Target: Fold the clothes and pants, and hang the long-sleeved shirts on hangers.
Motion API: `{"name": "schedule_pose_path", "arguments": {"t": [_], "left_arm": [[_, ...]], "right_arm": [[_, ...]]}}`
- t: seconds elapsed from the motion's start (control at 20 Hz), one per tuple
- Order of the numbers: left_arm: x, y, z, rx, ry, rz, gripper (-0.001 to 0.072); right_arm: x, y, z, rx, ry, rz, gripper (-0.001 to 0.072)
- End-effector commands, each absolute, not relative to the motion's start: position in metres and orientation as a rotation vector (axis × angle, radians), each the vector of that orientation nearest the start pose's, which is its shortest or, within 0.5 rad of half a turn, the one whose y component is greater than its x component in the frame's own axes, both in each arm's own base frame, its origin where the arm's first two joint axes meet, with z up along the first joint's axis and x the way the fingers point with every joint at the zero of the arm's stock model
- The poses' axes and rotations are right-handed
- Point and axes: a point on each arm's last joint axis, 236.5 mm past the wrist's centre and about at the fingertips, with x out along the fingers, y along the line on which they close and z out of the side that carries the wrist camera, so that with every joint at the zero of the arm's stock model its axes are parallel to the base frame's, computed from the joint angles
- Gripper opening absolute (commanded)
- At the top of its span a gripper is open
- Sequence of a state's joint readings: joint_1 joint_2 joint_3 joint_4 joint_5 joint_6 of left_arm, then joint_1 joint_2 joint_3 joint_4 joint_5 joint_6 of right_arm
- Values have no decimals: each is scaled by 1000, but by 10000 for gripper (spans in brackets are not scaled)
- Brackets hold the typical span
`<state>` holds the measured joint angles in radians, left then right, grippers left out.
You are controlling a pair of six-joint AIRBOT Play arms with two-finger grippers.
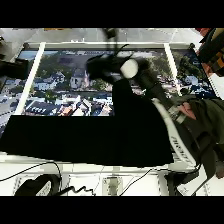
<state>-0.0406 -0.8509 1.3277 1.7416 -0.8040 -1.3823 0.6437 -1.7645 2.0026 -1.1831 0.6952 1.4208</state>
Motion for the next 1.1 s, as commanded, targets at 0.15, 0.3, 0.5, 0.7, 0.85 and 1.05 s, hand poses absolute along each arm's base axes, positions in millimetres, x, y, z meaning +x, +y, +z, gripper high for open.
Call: {"name": "schedule_pose_path", "arguments": {"t": [0.15,0.3,0.5,0.7,0.85,1.05], "left_arm": [[379,42,292,265,440,110,694],[390,39,258,245,544,87,694],[399,44,186,244,796,79,694],[393,43,107,202,1082,49,565],[400,28,57,171,1184,-28,454],[391,-15,-20,108,1348,-255,462]], "right_arm": [[432,520,134,16,526,951,20],[447,523,99,-6,538,921,69],[462,507,87,-48,553,887,500],[511,425,80,-60,652,765,443],[549,317,79,-37,774,621,379],[568,161,92,38,899,418,370]]}}
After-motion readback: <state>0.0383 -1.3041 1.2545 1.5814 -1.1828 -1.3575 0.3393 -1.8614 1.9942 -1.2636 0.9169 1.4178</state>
